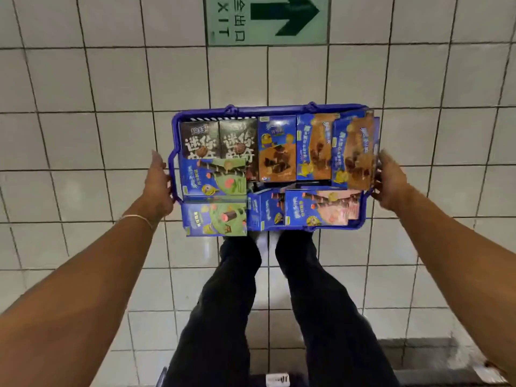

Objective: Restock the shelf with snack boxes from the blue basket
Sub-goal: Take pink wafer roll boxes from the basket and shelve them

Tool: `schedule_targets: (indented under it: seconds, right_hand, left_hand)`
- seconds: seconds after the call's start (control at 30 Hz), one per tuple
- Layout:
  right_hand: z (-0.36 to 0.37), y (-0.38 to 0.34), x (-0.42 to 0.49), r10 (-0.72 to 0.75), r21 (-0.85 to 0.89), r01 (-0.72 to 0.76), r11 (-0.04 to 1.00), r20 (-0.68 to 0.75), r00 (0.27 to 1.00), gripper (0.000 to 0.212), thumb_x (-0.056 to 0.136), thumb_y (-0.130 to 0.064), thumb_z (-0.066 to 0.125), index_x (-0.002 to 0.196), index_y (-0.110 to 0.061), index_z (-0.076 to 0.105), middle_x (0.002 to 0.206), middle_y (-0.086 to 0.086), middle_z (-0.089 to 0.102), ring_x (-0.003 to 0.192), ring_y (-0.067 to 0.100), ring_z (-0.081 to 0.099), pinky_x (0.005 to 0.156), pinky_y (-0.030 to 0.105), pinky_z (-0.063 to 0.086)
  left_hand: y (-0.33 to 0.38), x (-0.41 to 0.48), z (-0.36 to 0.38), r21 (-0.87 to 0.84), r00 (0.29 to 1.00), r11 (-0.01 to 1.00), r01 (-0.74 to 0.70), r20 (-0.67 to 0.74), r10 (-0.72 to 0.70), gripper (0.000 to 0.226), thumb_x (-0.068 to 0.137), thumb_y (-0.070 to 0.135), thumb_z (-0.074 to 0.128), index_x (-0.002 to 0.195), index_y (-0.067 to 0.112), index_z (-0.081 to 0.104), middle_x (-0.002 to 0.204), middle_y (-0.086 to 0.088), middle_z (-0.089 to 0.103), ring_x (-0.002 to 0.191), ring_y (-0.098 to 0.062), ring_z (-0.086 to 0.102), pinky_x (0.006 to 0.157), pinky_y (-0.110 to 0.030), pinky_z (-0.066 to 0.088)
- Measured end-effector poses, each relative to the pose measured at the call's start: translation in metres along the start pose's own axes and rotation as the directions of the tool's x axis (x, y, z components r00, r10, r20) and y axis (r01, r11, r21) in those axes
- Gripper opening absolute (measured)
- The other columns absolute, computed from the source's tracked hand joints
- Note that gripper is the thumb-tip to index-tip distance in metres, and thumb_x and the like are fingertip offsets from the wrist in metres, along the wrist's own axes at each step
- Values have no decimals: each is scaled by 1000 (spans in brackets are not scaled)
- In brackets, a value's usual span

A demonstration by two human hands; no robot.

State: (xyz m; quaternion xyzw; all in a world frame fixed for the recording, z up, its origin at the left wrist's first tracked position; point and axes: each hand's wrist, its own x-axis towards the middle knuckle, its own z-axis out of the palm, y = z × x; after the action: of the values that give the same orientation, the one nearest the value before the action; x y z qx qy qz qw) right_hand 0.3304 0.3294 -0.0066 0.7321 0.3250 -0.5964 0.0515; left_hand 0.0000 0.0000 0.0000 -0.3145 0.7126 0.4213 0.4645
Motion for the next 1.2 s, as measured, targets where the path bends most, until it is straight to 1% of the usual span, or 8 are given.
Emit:
schedule_targets:
  seconds: [0.1, 0.23, 0.37, 0.47, 0.7, 0.83, 0.93, 1.2]
  right_hand:
    - [9, -6, 12, -27, 99, 10, 995, 169, 985, 50, 104, -55, 35, 110, -23, 72, 103, 2, 79, 89, 20, 77, 67, 34, 63]
    - [11, -5, 11, -34, 118, 15, 993, 168, 985, 49, 102, -57, 39, 108, -23, 74, 107, 5, 78, 95, 23, 76, 69, 35, 63]
    - [10, -7, 8, -67, 112, 50, 992, 147, 987, 56, 103, -54, 38, 135, -15, 64, 127, 11, 70, 117, 30, 68, 101, 47, 54]
    - [4, -16, -6, -65, 56, 60, 997, 88, 994, 56, 101, -53, 42, 135, -14, 63, 125, 10, 71, 113, 29, 70, 105, 49, 51]
    - [-25, -62, -116, -187, 40, 183, 982, 168, 968, 71, 99, -71, 26, 134, -22, 65, 125, 8, 72, 114, 27, 70, 106, 49, 50]
    - [-52, -102, -217, -334, 135, 310, 941, 231, 914, 74, 97, -74, 20, 133, -26, 64, 128, 6, 70, 118, 27, 68, 98, 44, 55]
    - [-79, -132, -290, -397, 128, 378, 917, 210, 893, 68, 99, -72, 24, 131, -28, 66, 125, 2, 72, 115, 22, 70, 93, 39, 58]
    - [-118, -227, -449, -483, 267, 441, 857, 117, 868, 50, 97, -65, 44, 109, -29, 76, 105, -5, 79, 88, 12, 77, 59, 22, 58]
  left_hand:
    - [-7, 16, 2, 18, 999, 999, 29, 31, -30, 78, 100, 80, 28, 122, 19, 73, 110, -5, 80, 104, -24, 76, 99, -48, 57]
    - [-9, 23, -1, 31, 995, 998, 49, -92, -46, 57, 103, 71, 37, 91, 23, 64, 64, 6, 74, 58, -11, 72, 77, -36, 53]
    - [-7, 19, 3, 50, 991, 999, 7, -133, 0, 46, 103, 63, 50, 95, 20, 64, 82, 1, 77, 80, -20, 76, 90, -44, 59]
    - [-3, 10, 0, 32, 988, 999, -16, -151, 21, 44, 102, 61, 56, 93, 18, 65, 97, -3, 79, 103, -27, 78, 100, -51, 59]
    - [37, -98, -15, 132, 960, 979, -156, -213, 182, 49, 101, 68, 50, 83, 22, 56, 76, 8, 74, 75, -11, 76, 81, -35, 60]
    - [78, -194, -31, 134, 926, 953, -272, -233, 297, 39, 102, 55, 58, 88, 19, 55, 77, 9, 76, 74, -6, 76, 69, -26, 59]
    - [113, -269, -51, 196, 882, 916, -349, -263, 392, 29, 103, 31, 60, 78, 21, 51, 68, 5, 68, 49, 4, 66, 63, -26, 53]
    - [198, -445, -80, 215, 750, 806, -552, -295, 593, 35, 103, 23, 62, 71, 18, 48, 52, 16, 67, 49, 4, 67, 47, -16, 50]
